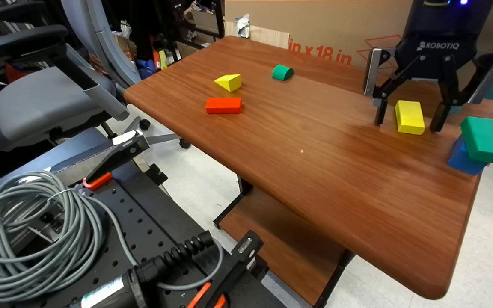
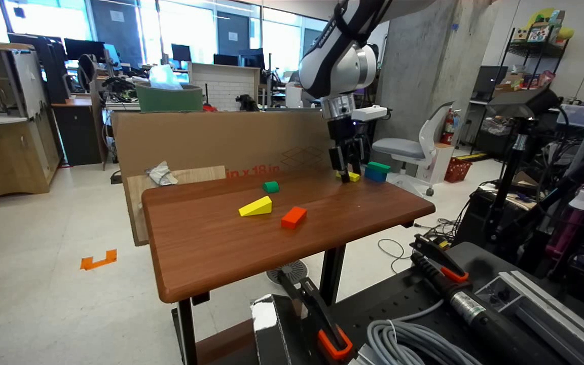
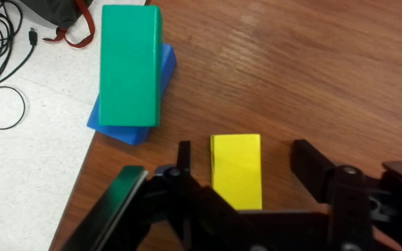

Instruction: Move the yellow object

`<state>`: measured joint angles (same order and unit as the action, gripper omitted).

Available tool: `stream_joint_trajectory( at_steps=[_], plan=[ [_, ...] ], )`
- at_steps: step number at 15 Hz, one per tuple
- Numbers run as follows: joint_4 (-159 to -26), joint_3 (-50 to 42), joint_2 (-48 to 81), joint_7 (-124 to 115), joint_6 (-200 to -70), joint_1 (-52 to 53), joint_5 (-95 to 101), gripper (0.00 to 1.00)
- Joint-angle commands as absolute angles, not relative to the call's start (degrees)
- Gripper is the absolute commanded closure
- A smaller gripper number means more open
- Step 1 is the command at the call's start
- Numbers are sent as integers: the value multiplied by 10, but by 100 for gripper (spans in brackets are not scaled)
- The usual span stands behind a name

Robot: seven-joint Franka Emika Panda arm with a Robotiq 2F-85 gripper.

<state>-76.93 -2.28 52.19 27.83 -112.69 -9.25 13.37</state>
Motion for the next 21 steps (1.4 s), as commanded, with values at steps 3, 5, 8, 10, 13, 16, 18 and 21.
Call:
stream_joint_trajectory(
  at_steps=[3, 5, 8, 10, 13, 16, 18, 21],
  plan=[
    [-779, -26, 510, 281, -1113, -73, 164, 72],
    [-801, -31, 495, 274, -1124, -61, 183, 88],
    [-846, -32, 463, 265, -1135, -53, 204, 91],
    [-906, -26, 427, 256, -1160, -54, 204, 91],
    [-990, -21, 384, 242, -1206, -54, 197, 91],
    [-1068, -20, 342, 220, -1248, -53, 194, 91],
    [-1110, -21, 320, 210, -1264, -52, 195, 91],
    [-1156, -25, 296, 201, -1279, -54, 195, 91]
  ],
)
